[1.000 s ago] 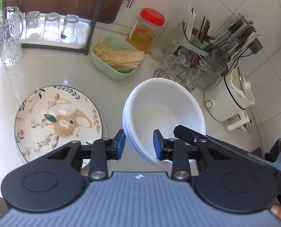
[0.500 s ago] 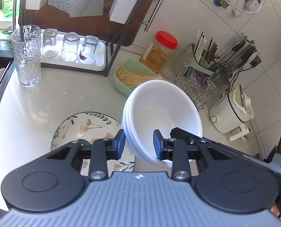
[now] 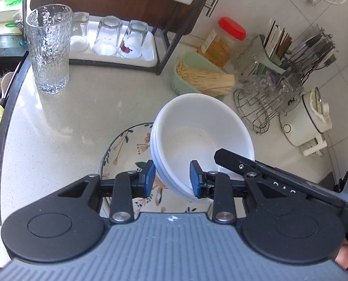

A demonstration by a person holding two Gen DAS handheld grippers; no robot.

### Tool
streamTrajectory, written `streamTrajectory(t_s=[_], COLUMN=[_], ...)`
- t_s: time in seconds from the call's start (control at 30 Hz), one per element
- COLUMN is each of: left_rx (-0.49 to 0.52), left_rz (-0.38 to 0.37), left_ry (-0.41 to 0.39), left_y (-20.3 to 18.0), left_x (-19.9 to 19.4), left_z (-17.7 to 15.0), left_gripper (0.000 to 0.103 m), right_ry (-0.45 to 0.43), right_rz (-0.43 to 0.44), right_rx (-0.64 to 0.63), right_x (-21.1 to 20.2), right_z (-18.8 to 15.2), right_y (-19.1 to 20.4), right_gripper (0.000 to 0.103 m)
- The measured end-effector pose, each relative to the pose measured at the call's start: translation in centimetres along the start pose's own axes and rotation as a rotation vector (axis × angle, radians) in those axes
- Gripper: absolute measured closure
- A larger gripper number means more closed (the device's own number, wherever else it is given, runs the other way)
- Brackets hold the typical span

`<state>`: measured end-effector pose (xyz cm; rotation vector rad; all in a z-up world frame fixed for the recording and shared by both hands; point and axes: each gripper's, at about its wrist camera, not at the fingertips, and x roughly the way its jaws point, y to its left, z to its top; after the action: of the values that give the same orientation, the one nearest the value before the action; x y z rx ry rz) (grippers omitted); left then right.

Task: Organize plates and bowls
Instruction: 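Lift the nested bowls with both grippers over the plate stack, then lower the nested bowls onto the bird-pattern plate and open both grippers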

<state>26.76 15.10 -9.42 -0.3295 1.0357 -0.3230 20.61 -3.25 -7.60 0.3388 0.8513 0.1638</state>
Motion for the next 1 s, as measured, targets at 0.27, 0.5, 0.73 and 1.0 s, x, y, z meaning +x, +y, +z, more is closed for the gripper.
streamTrajectory(t_s=[0.27, 0.5, 0.73, 1.0], left_rx=[0.004, -0.021, -0.028, -0.016], left_rz=[0.023, 0.033, 0.054, 0.081], left_ry=[0.063, 0.085, 0.138, 0.127], left_y=[1.7, 1.8, 1.8, 1.7], left_x=[3.0, 4.6, 5.8, 5.4], left_z=[-0.2, -0.5, -1.0, -0.9], left_gripper=[0.068, 0.068, 0.068, 0.063], right_ry=[0.085, 0.133, 0.160, 0.156], right_rz=[-0.025, -0.041, -0.037, -0.049], right_rx=[-0.006, -0.009, -0.017, -0.056], right_x=[3.0, 4.0, 4.3, 3.9], right_z=[-1.0, -1.6, -1.9, -1.1], right_y=[-0.5, -1.0, -1.7, -1.7], right_gripper=[0.073, 0.072, 0.073, 0.072])
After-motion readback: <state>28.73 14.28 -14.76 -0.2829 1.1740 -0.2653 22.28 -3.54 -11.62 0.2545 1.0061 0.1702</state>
